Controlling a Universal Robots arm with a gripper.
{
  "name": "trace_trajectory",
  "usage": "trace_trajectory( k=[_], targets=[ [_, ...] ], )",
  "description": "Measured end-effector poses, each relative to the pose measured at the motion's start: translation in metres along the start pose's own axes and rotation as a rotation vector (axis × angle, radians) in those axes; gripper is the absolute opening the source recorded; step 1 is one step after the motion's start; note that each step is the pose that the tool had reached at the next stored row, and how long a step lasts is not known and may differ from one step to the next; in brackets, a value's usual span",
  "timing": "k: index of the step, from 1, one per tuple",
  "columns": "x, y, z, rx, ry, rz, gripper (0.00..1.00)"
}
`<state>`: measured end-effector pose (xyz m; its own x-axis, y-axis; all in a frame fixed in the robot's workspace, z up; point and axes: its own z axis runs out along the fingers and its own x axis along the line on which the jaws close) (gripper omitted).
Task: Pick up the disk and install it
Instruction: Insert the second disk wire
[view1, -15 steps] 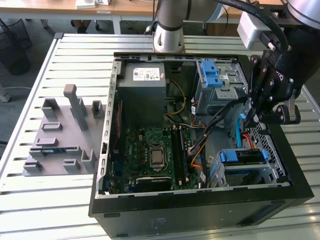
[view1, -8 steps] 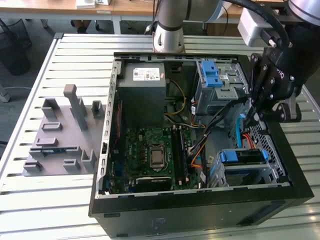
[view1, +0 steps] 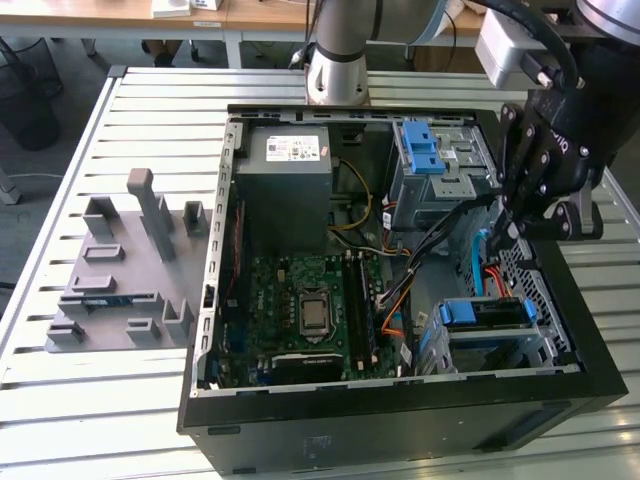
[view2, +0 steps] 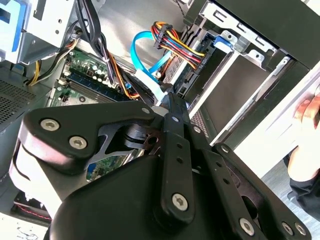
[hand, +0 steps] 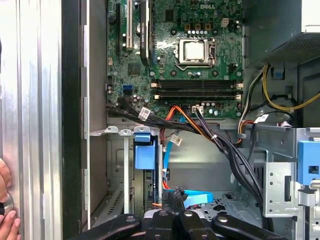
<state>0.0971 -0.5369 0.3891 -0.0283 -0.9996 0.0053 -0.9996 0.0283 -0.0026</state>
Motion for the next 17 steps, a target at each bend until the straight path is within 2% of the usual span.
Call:
trace_trajectory(
  k=[8, 15, 16, 17],
  targets=[
    [-0.0035, 0.0002, -0.0015, 0.0001, 0.0021, 0.0, 0.11],
    [-0.0057, 0.0003, -0.0014, 0.0004, 0.0123, 0.0, 0.11],
    [-0.0057, 0.0003, -0.0013, 0.0003, 0.0126, 0.0, 0.17],
    [-0.0058, 0.0002, -0.0012, 0.0004, 0.0129, 0.0, 0.17]
  ],
)
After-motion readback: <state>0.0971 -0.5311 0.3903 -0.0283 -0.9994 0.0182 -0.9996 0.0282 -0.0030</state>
